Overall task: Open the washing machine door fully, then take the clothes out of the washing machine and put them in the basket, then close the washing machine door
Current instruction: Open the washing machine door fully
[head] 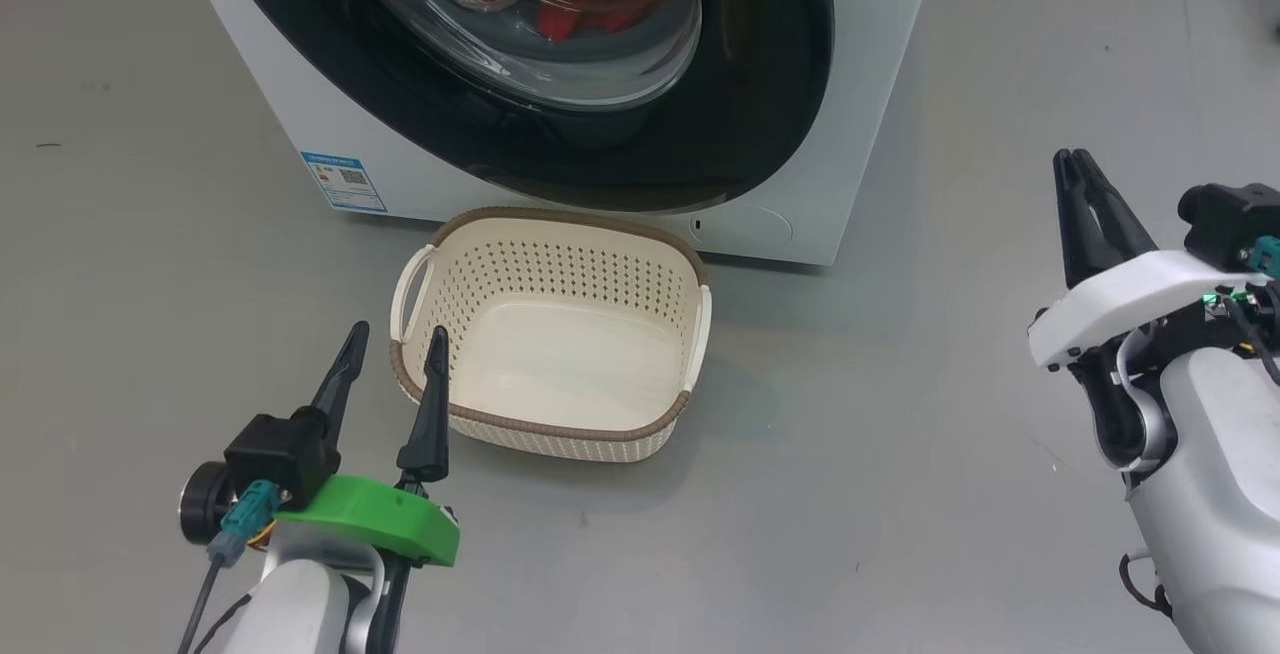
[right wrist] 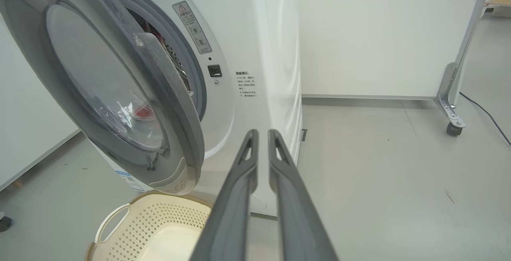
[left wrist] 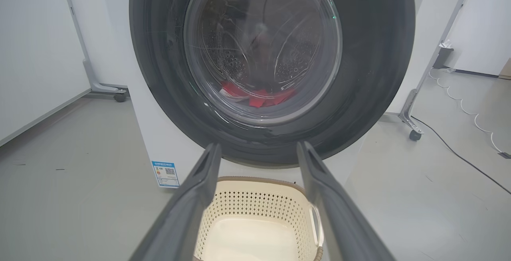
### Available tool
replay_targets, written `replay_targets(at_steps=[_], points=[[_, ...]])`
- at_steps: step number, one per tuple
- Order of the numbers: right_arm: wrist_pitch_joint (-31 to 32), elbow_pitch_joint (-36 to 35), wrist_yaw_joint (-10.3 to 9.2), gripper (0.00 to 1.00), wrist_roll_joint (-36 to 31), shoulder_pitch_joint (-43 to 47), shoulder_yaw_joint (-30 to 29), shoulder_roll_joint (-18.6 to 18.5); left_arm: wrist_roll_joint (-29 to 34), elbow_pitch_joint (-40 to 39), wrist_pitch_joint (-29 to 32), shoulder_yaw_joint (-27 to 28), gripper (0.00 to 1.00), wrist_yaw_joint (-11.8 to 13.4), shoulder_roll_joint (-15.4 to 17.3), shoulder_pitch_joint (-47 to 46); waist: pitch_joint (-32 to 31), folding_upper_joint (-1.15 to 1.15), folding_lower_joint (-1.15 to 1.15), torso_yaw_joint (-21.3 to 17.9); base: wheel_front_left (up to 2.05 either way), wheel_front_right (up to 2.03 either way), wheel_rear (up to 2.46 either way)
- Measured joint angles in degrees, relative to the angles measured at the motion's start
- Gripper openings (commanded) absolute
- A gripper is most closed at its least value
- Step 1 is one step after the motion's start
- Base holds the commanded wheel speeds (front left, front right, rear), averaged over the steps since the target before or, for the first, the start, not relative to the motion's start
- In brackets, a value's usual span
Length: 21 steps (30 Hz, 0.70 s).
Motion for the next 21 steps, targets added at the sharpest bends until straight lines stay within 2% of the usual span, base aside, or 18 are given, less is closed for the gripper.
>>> replay_targets(at_steps=[1, 10, 21], points=[[-0.88, -0.43, -0.56, 1.00, -0.04, 0.66, -0.20, 0.11, 0.00, -0.03, 0.00, 0.08, 1.00, 0.00, 0.00, 0.01, -0.07, 0.00, 0.00, -0.07, 0.00, 0.00, 0.00], [-5.64, -2.58, -2.93, 1.00, -1.11, 6.72, -0.80, 1.26, 0.09, -0.99, 0.00, 0.77, 1.00, 0.00, 0.02, 0.23, -0.55, 0.00, 0.00, -0.66, 0.00, 0.00, 0.00], [-6.62, -5.50, -4.95, 1.00, -1.90, 10.73, -0.85, 2.21, 0.38, -1.25, 0.00, 1.24, 1.00, -0.01, 0.04, 1.25, -0.54, 0.00, 0.00, -1.28, 0.00, 0.00, 0.00]])
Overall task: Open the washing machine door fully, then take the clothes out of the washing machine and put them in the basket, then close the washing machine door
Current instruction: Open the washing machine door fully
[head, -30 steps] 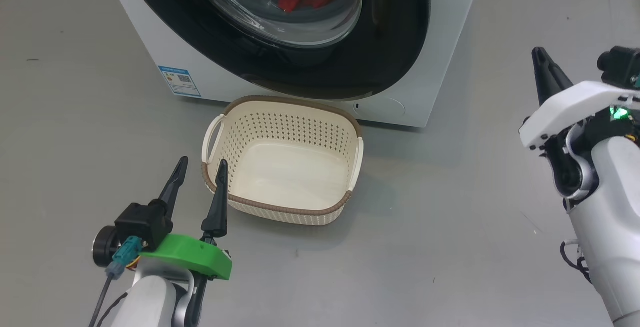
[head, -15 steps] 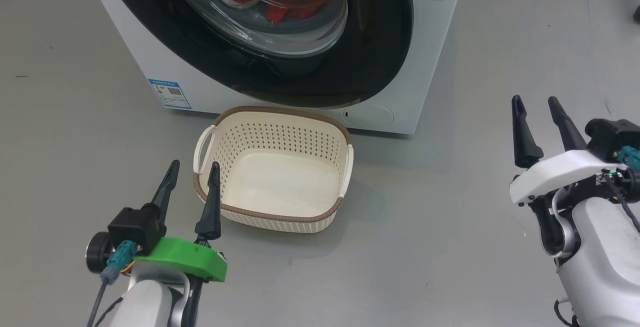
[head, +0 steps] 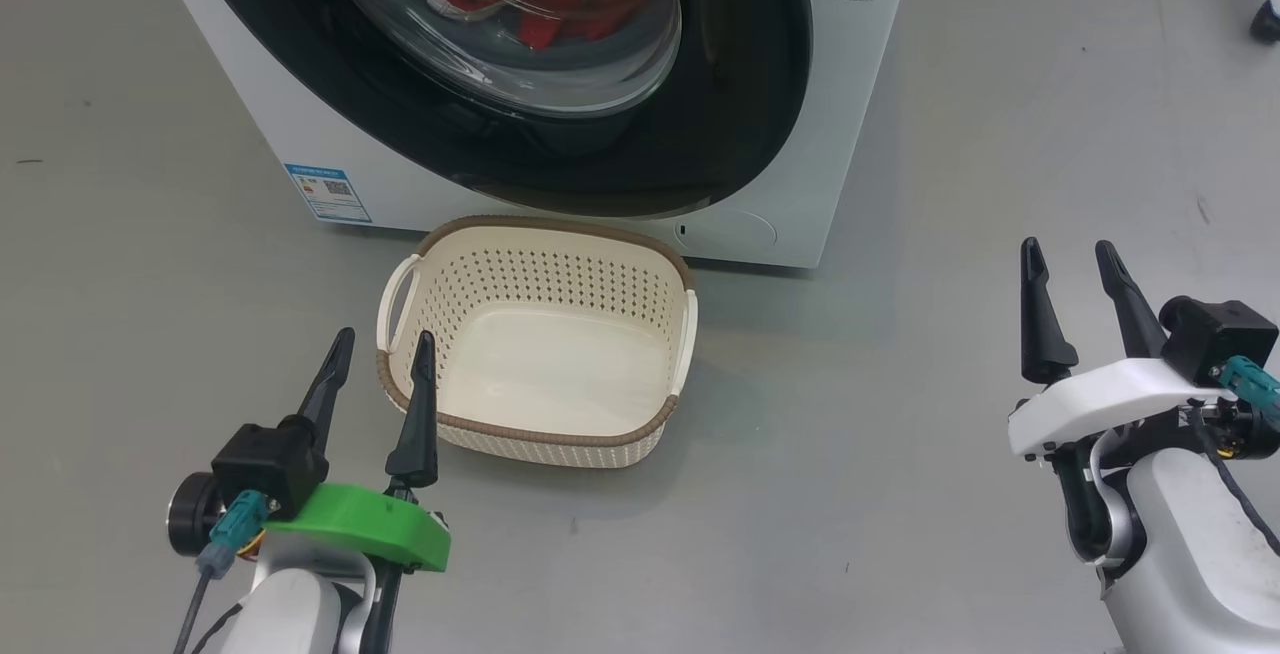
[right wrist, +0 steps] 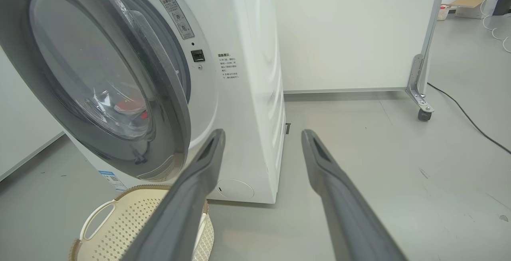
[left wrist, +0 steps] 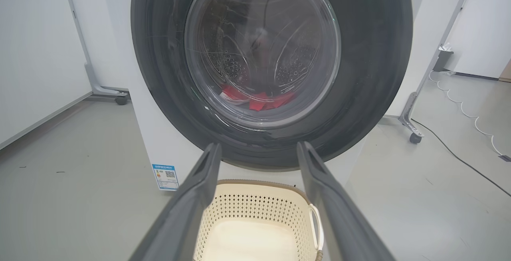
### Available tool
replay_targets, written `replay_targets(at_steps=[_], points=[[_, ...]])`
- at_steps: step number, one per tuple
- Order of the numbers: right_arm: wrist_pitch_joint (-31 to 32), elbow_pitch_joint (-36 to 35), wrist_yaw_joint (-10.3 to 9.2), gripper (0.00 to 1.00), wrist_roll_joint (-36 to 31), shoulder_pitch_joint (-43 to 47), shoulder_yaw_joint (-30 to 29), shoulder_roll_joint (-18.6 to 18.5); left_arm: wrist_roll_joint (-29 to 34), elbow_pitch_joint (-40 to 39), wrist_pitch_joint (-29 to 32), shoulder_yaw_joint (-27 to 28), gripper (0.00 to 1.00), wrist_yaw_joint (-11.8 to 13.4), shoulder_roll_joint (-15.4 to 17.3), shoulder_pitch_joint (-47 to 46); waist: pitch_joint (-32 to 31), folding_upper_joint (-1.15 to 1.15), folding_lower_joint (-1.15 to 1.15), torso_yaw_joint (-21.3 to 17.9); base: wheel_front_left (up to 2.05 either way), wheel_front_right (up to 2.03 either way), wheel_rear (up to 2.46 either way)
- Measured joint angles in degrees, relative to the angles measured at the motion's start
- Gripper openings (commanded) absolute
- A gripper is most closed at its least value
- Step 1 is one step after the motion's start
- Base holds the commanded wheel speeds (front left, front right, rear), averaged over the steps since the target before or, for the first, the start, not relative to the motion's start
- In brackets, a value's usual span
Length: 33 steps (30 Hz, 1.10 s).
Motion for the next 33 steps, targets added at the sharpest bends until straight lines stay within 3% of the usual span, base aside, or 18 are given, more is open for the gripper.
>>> replay_targets(at_steps=[33], points=[[-0.76, -4.86, -1.48, 1.00, -0.16, 5.94, -0.24, 1.42, 0.58, -0.49, 0.00, 0.25, 1.00, -0.18, 0.03, 1.27, -1.11, 0.00, 0.00, -0.66, 0.00, 0.00, 0.00]])
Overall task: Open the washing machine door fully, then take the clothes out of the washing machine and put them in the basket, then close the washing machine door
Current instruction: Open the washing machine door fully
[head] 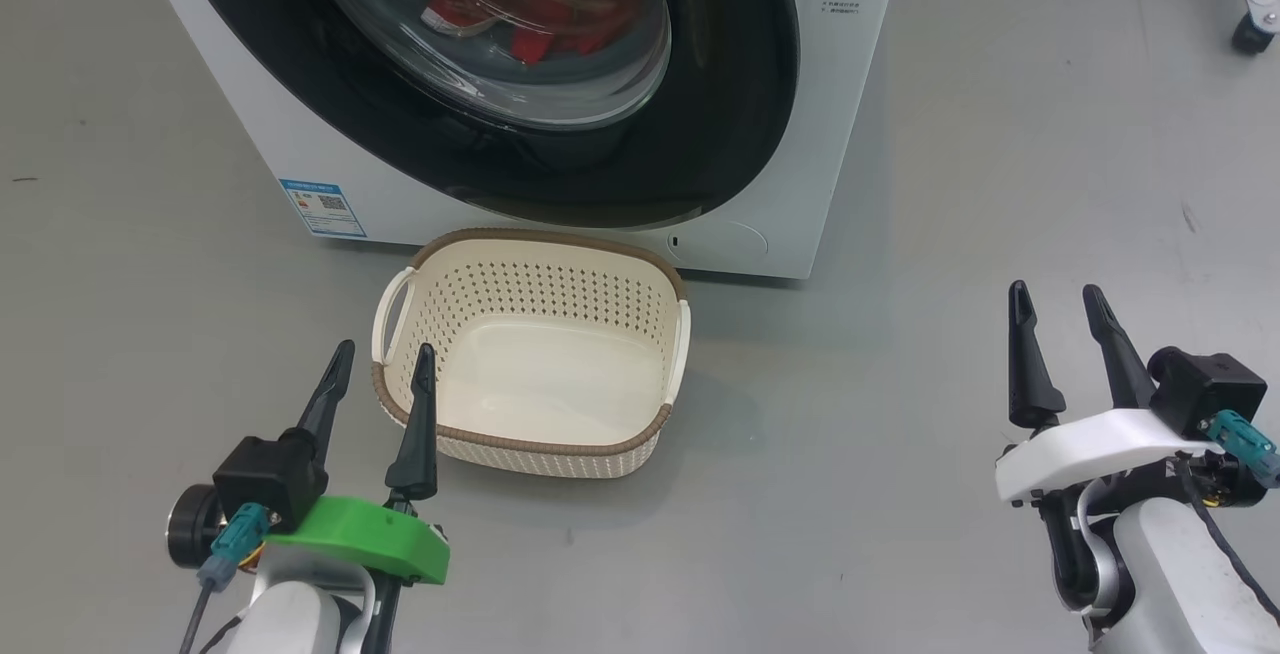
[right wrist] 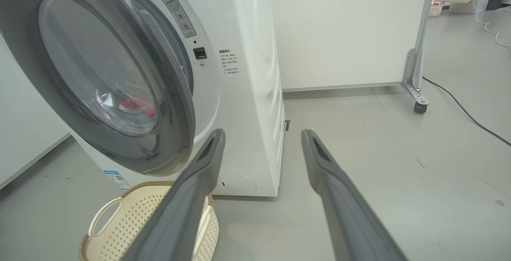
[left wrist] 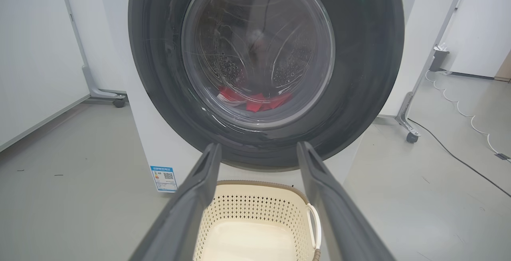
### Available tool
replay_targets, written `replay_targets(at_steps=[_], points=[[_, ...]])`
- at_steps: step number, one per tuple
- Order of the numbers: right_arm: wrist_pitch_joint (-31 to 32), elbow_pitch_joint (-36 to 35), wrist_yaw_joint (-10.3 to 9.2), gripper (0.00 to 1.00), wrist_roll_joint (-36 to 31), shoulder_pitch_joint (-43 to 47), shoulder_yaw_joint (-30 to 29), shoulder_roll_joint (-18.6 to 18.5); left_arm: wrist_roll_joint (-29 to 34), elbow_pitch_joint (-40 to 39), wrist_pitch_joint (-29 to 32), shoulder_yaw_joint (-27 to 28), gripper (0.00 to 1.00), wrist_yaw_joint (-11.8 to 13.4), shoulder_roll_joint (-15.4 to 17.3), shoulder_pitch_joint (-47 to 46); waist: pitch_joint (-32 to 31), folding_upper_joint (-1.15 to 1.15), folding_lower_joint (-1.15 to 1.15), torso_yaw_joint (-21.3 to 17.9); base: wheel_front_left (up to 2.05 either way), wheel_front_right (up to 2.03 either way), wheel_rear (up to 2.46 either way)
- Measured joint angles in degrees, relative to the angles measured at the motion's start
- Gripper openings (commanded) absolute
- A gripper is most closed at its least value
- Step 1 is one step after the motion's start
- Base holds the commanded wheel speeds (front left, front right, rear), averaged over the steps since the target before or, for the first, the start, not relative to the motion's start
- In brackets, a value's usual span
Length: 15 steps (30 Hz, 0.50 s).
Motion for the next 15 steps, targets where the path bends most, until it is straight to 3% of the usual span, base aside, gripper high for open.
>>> replay_targets(at_steps=[15], points=[[-0.07, -1.23, -0.52, 1.00, -0.29, 0.13, -0.16, -0.31, 0.00, -0.05, 0.00, 0.00, 1.00, -0.01, 0.01, 0.04, 0.62, 0.00, 0.00, 0.02, 0.00, 0.00, 0.00]])
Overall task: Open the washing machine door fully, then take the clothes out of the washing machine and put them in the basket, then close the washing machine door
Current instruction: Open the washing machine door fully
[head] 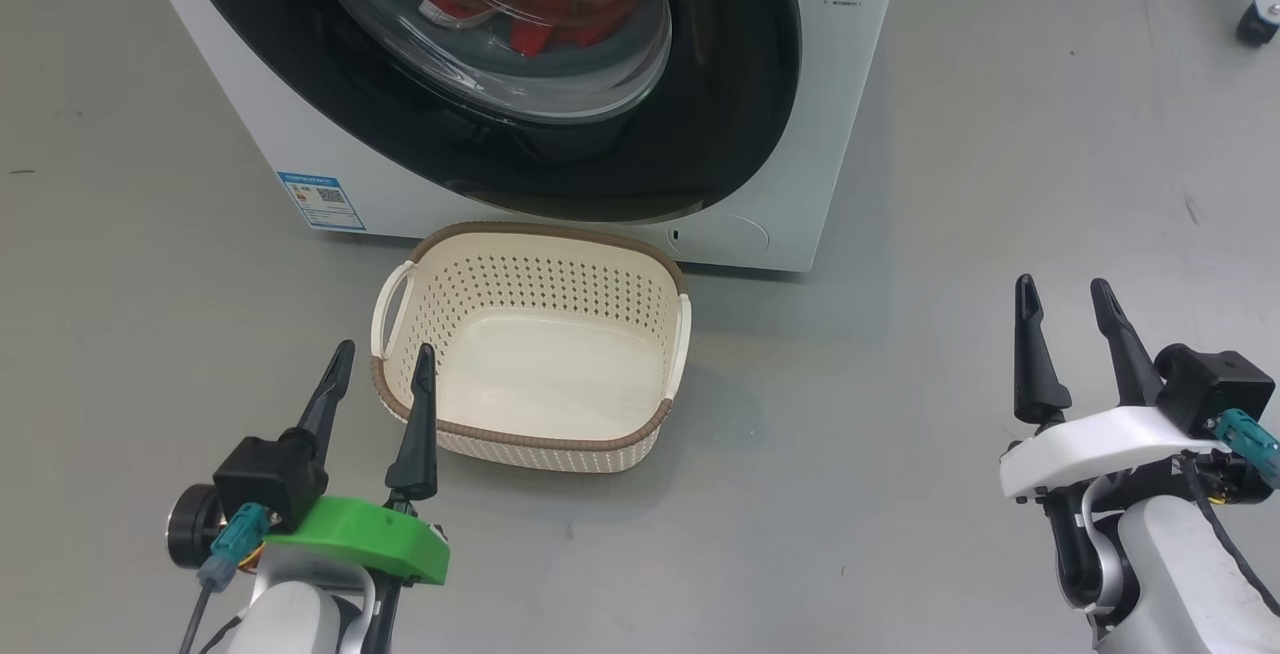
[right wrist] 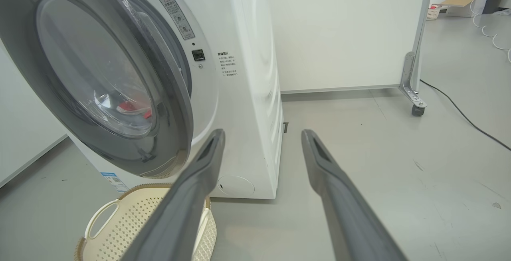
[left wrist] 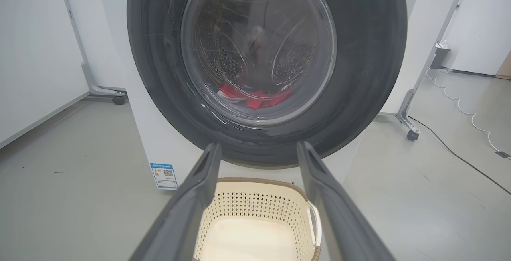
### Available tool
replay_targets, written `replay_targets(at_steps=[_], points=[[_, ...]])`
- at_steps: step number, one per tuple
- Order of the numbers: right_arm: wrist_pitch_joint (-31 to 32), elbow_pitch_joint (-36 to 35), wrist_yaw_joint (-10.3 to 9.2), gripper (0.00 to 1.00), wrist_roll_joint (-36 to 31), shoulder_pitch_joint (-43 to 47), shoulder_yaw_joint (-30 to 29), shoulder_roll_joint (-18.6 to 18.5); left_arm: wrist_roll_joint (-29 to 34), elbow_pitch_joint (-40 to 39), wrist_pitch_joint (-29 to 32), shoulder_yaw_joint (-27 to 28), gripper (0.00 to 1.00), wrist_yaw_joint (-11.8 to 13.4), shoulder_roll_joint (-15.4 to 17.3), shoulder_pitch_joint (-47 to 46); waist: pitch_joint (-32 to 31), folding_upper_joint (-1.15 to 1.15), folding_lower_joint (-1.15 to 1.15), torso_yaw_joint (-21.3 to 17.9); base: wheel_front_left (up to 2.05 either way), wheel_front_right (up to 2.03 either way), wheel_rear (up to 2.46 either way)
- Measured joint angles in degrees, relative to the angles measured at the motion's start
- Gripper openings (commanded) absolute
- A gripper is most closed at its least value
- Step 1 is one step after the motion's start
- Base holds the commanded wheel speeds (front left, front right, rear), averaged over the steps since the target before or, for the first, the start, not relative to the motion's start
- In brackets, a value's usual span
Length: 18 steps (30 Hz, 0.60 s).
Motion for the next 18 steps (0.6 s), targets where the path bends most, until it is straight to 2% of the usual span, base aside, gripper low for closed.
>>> replay_targets(at_steps=[18], points=[[0.42, -2.30, -0.46, 1.00, -0.04, -0.09, -0.66, -1.56, -0.01, -0.49, 0.00, -0.60, 1.00, -0.13, 0.07, -0.02, 1.82, 0.00, 0.00, 0.71, 0.00, 0.00, 0.00]])
